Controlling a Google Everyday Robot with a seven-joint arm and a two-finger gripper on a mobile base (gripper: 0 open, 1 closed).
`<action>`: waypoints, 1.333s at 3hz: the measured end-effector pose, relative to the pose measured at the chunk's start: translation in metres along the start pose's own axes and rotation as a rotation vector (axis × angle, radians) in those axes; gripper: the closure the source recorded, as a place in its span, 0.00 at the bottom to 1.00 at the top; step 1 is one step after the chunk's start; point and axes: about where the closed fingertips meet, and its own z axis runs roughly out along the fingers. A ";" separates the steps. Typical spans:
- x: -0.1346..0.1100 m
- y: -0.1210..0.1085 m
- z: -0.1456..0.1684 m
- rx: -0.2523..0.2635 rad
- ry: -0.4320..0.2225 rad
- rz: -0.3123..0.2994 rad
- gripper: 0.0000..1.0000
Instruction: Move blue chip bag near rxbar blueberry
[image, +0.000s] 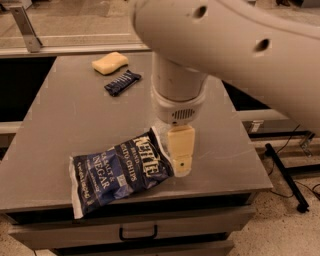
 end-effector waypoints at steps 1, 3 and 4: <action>-0.023 0.008 0.023 -0.057 -0.025 -0.054 0.00; -0.049 0.015 0.044 -0.134 -0.108 -0.073 0.00; -0.049 0.014 0.052 -0.123 -0.119 -0.054 0.08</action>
Offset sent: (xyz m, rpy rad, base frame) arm -0.0150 0.0555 -0.0610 0.0529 0.1946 0.1130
